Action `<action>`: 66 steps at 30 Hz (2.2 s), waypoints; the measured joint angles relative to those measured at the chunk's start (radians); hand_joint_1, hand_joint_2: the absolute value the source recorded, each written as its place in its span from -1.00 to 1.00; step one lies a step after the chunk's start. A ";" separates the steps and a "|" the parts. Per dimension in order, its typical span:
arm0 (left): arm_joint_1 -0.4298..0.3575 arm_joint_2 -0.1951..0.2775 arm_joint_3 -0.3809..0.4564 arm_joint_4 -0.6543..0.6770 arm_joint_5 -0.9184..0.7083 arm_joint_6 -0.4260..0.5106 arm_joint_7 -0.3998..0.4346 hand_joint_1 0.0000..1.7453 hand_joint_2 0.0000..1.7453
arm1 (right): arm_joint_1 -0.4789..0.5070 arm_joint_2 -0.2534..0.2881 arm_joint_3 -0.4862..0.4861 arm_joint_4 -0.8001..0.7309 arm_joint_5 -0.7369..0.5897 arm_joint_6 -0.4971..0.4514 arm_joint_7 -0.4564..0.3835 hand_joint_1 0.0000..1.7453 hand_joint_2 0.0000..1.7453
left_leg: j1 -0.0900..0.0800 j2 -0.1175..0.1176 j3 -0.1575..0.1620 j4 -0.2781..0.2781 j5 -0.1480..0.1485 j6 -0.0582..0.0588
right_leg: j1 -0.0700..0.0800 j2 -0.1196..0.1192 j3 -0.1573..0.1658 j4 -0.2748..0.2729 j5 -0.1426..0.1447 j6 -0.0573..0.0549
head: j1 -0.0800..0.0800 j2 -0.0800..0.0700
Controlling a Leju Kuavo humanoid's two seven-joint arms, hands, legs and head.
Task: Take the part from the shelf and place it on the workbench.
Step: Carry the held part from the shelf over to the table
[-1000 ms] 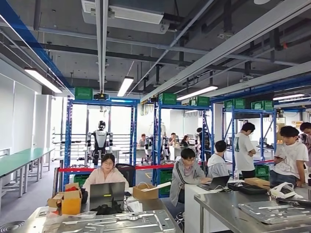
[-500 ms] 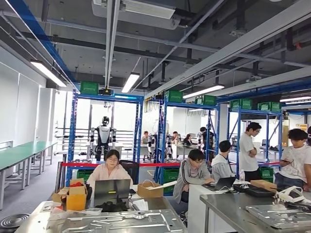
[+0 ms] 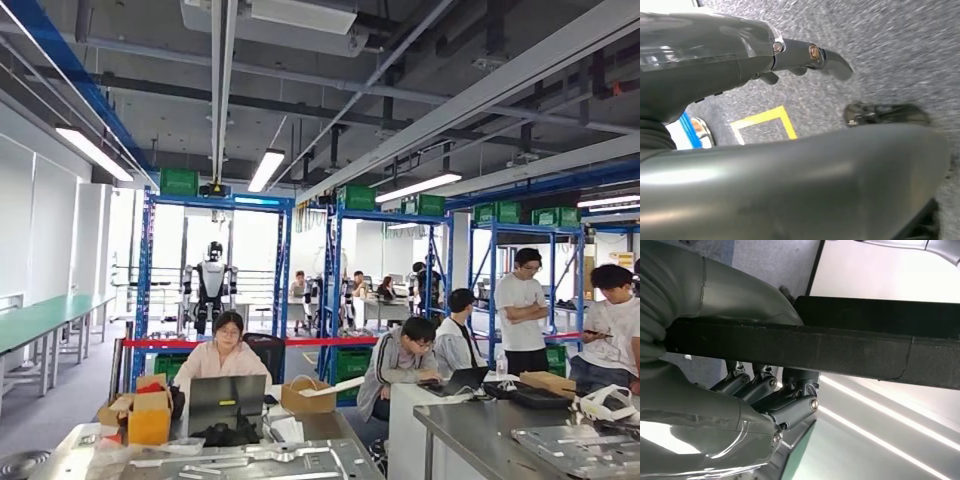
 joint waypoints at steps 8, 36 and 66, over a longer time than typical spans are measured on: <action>0.007 0.004 0.000 0.000 0.000 -0.001 0.000 -1.00 1.00 | 0.005 0.003 0.004 0.004 0.000 0.000 0.000 1.00 1.00 | 0.034 0.001 -0.139 0.067 0.070 -0.058 | -0.029 0.002 0.081 0.007 -0.073 0.038 | 0.000 0.000; 0.003 0.007 -0.001 -0.002 0.000 -0.004 0.004 -1.00 1.00 | -0.002 0.010 0.001 0.016 0.001 0.004 0.000 1.00 1.00 | 0.012 -0.001 -0.164 0.207 -0.046 -0.034 | -0.011 0.002 0.041 0.008 -0.046 0.007 | 0.000 0.000; 0.015 0.026 -0.002 -0.001 0.003 -0.001 0.034 -1.00 1.00 | 0.032 -0.027 -0.017 0.019 0.005 0.011 -0.031 1.00 1.00 | 0.008 0.002 -0.156 0.234 -0.085 -0.029 | -0.018 0.002 0.014 0.036 -0.050 0.007 | 0.002 0.000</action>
